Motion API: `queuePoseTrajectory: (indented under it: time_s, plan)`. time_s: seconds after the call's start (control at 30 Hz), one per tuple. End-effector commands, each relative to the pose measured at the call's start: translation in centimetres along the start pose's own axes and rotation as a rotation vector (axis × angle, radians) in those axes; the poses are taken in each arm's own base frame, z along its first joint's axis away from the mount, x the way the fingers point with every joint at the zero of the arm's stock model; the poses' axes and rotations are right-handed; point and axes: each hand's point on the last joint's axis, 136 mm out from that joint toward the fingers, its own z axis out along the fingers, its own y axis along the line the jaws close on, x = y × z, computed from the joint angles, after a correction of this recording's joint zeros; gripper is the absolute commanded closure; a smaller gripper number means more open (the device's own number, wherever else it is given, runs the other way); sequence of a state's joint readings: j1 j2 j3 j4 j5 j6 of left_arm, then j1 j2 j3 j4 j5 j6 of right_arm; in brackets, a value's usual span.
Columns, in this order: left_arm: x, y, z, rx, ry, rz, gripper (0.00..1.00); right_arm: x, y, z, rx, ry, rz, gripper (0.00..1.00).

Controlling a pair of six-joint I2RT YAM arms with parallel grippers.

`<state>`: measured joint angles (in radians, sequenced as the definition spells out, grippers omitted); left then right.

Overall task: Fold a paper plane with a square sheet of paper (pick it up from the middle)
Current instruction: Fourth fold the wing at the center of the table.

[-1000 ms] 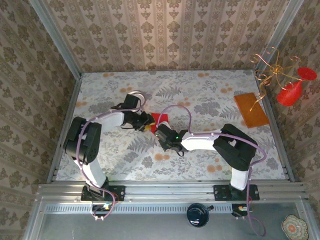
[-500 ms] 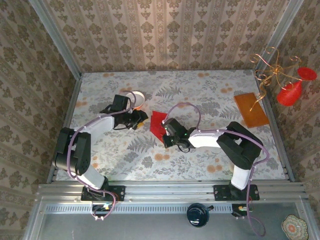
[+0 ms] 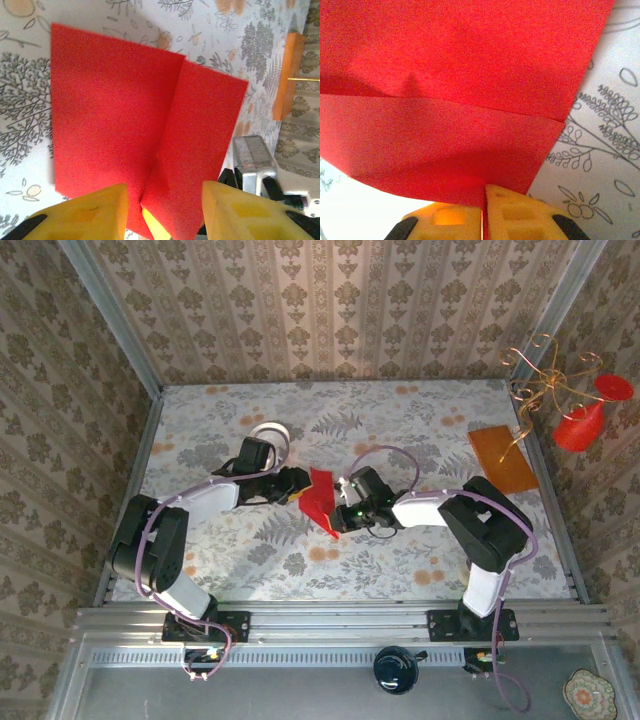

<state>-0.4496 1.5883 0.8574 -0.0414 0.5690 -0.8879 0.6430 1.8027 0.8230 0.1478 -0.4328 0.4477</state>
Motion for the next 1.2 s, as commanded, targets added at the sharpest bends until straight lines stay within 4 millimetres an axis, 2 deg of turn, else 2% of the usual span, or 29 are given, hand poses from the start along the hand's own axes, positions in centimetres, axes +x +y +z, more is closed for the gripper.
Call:
queuePoseTrajectory:
  time_s: [0.0,0.23,0.27,0.47,0.77,1.07,1.17]
  plan:
    - [-0.2,-0.4,0.0,0.029,-0.013,0.051,0.52,2.2,-0.4,-0.4,-0.005,0.094,0.002,0.86]
    - [0.1,0.2,-0.5,-0.043,0.011,0.004,0.38,1.7,-1.0,-1.7,0.083,0.119,-0.099,0.85]
    - [1.1,-0.3,-0.1,-0.048,0.04,0.022,0.37,1.6,-0.9,-1.8,0.088,0.122,-0.108,0.85]
    - [2.7,0.3,0.7,-0.111,0.109,-0.018,0.37,1.1,-1.2,-2.2,0.124,0.128,-0.128,0.84]
    - [4.2,0.8,2.5,-0.146,0.19,-0.082,0.49,0.8,-1.4,-2.7,0.176,0.146,-0.158,0.83]
    - [4.3,1.2,3.2,-0.147,0.199,-0.133,0.77,0.5,-1.0,-3.0,0.205,0.139,-0.197,0.8]
    - [4.2,1.1,3.3,-0.145,0.198,-0.143,0.87,0.3,-0.9,-3.4,0.226,0.125,-0.214,0.77]
